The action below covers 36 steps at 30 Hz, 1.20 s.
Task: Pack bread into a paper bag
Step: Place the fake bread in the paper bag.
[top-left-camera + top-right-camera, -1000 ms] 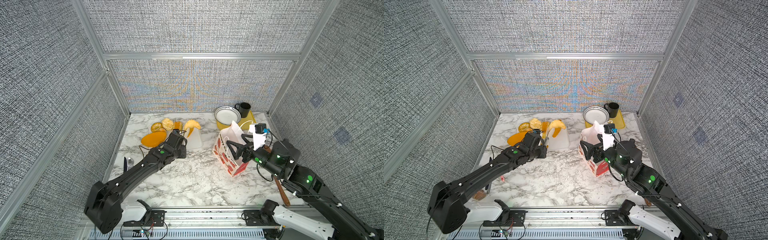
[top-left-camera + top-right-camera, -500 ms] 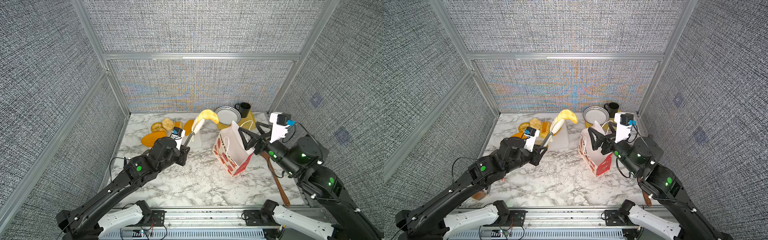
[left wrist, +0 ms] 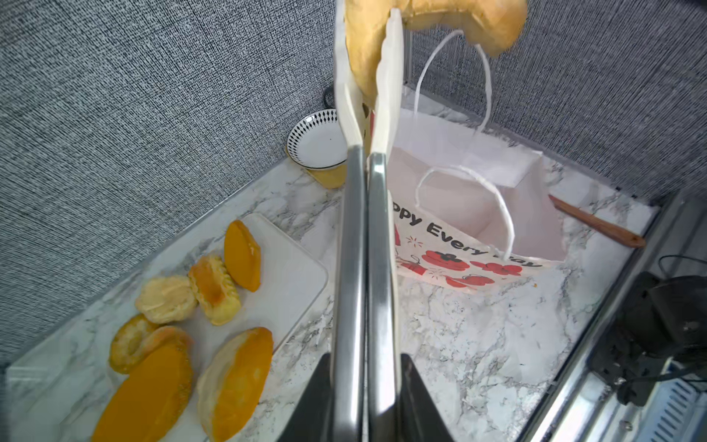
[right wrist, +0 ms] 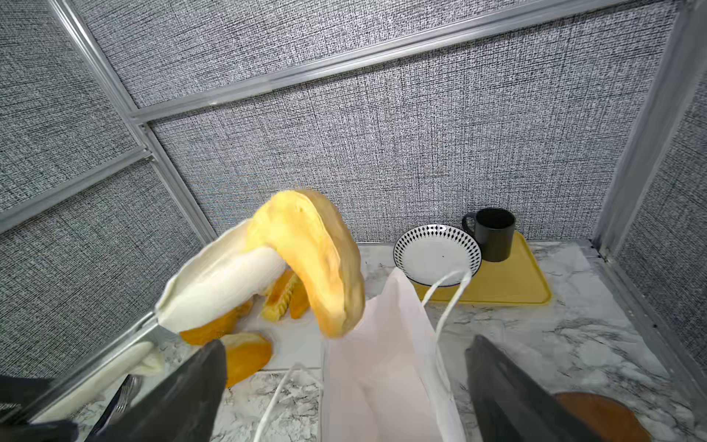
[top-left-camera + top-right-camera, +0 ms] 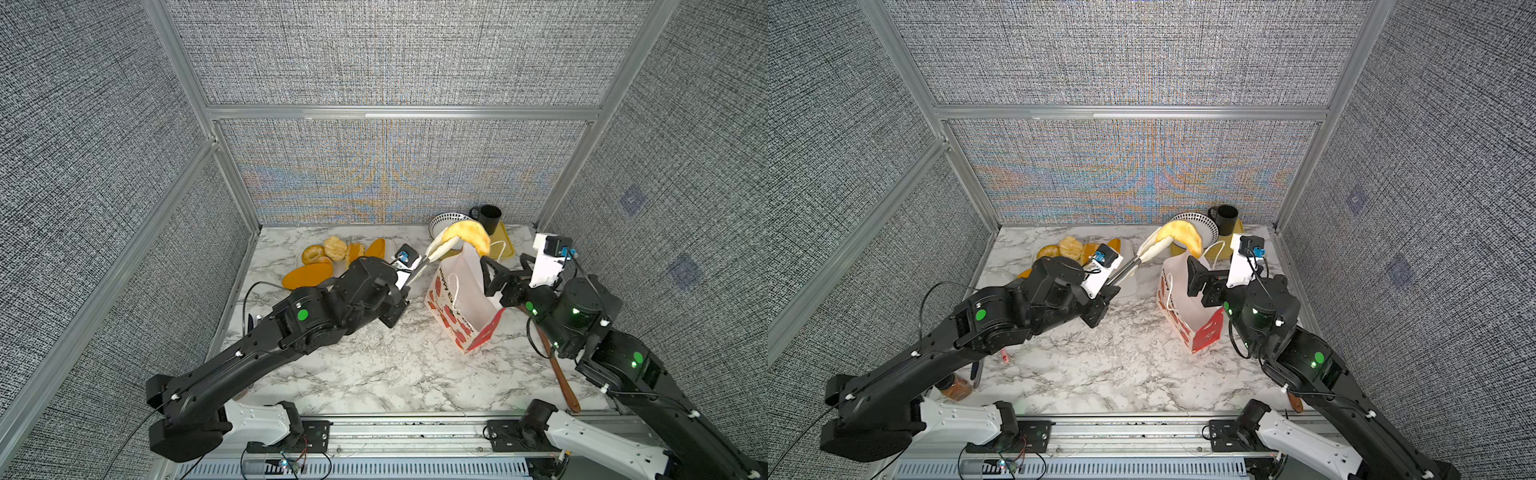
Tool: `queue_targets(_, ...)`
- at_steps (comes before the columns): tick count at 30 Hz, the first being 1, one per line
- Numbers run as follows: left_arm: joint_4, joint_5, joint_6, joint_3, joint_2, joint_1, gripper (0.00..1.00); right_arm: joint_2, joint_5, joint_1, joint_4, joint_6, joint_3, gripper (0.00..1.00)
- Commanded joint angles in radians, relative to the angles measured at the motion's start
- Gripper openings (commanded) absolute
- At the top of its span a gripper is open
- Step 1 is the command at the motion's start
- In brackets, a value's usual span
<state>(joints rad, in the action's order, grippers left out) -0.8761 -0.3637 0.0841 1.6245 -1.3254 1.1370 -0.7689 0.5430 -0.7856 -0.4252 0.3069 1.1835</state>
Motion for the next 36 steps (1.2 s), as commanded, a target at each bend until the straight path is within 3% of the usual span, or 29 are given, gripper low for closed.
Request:
queue_targets(1,-0.084,-0.174,-0.083,0.042,-0.066,0.034,0.02,0.035,0.068,0.0,0.033,0.02,0.0,0.99)
queue_targets(7,-0.075,-0.279,-0.117,0.063,-0.138,0.082,0.02,0.038,-0.112,0.0,0.001,0.046,0.07,0.99)
queue_targets(16,-0.092,-0.308,-0.158,0.084,-0.166,0.127,0.02,0.015,-0.371,0.0,-0.198,0.114,0.108,0.99)
queue_targets(23,-0.158,-0.362,-0.167,0.12,-0.222,0.157,0.02,0.034,-0.38,0.0,-0.337,0.123,0.107,0.99)
queue_targets(30,-0.256,-0.441,-0.167,0.213,-0.304,0.209,0.02,0.058,-0.369,0.0,-0.34,0.123,0.093,0.99)
queue_targets(33,-0.34,-0.543,-0.123,0.278,-0.359,0.228,0.02,0.058,-0.365,0.0,-0.34,0.123,0.093,0.99)
queue_targets(36,-0.401,-0.558,-0.089,0.325,-0.393,0.237,0.02,0.08,-0.358,0.0,-0.344,0.12,0.1,0.99)
